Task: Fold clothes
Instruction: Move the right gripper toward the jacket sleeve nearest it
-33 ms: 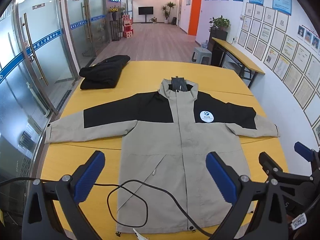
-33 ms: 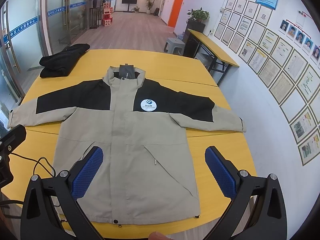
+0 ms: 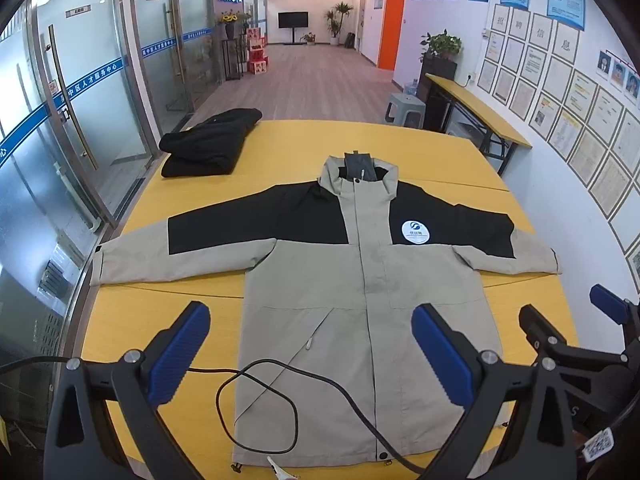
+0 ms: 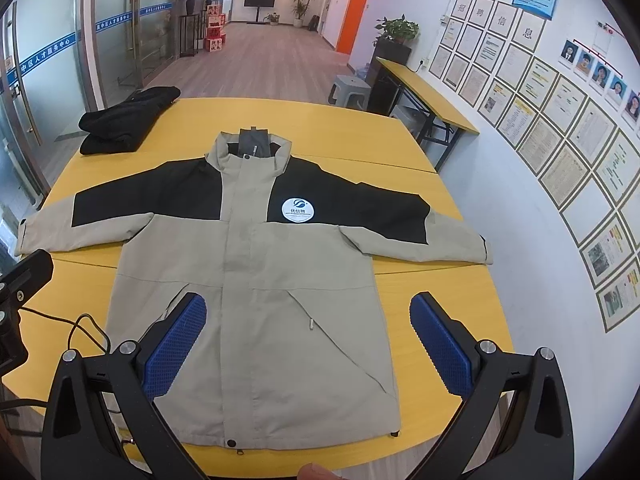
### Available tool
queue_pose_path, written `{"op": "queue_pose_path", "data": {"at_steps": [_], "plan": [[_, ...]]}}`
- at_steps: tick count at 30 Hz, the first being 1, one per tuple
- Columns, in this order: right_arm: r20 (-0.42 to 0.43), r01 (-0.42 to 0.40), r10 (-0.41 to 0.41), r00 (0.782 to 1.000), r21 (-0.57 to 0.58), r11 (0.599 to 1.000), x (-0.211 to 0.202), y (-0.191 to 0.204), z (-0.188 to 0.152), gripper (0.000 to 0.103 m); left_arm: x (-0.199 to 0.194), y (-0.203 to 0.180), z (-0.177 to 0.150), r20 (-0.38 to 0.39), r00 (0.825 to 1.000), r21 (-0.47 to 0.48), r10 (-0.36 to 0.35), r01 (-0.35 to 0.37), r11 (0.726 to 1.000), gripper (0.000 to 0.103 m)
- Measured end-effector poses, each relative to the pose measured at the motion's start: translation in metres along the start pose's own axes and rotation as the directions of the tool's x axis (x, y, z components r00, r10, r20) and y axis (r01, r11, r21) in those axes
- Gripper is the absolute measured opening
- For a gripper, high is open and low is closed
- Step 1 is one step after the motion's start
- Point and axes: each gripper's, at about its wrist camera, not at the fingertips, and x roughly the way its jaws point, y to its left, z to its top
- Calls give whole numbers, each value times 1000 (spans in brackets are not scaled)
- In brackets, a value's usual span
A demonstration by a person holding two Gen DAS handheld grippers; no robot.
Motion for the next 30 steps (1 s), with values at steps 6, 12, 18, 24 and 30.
{"op": "queue_pose_path", "data": {"at_steps": [6,12,18,24,30], "plan": [[-53,16,-17,998,-17,1000,15,-4,2,103,8,6,-3,-29,999,-12,-16,16,1000,103],[-52,-13,13,999,-4,1000,41,-19,7,103,37,-33,4,-86,995,31,54,-51,998,103],[-61,-95,96,994,7,995,80,-49,20,103,62,-67,15,-103,991,13,84,-83,996,103],[-68,-141,139,988,-35,989,127,-69,33,103,110,-105,27,-125,981,21,146,-145,989,103],[-107,-204,202,974,-5,979,196,-106,42,103,179,-142,38,-127,979,55,161,-155,986,103]]}}
